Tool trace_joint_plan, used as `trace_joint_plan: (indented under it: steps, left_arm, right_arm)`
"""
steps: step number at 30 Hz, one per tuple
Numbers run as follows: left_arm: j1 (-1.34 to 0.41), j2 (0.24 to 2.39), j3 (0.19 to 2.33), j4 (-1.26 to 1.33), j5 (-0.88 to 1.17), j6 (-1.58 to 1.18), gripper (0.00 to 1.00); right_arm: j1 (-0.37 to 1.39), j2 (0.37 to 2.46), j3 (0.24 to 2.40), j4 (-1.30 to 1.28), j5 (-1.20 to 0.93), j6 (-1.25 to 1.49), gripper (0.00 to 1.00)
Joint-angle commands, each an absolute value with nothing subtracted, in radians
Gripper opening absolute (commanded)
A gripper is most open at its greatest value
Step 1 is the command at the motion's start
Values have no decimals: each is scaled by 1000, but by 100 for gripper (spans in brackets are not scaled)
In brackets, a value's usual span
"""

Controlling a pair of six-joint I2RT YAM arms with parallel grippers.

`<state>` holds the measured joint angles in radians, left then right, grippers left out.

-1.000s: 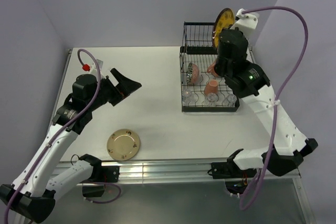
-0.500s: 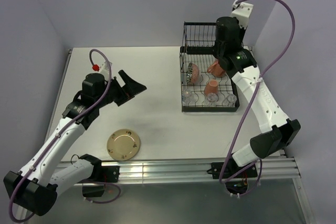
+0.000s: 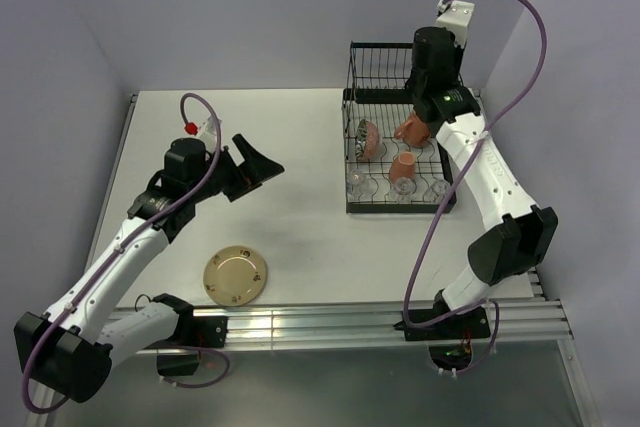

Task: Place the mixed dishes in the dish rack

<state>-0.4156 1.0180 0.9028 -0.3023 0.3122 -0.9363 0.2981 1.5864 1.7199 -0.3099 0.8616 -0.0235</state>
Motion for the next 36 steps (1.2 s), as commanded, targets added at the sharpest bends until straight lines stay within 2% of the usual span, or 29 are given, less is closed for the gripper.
trace_joint_plan:
  steps: [1,17,36]
  left_arm:
    - [-416,1022,894,-252,330,-911,98]
    - [-417,1057,873,-222,339,-904,98]
    - [-417,1072,862,-219,337,-896,98]
  right_arm:
    - [291,1600,1710,-160,873,-74,0]
    - [238,1655,1674,-74,822,-173,0]
    - [210,1733,1690,-127,738,-123,0]
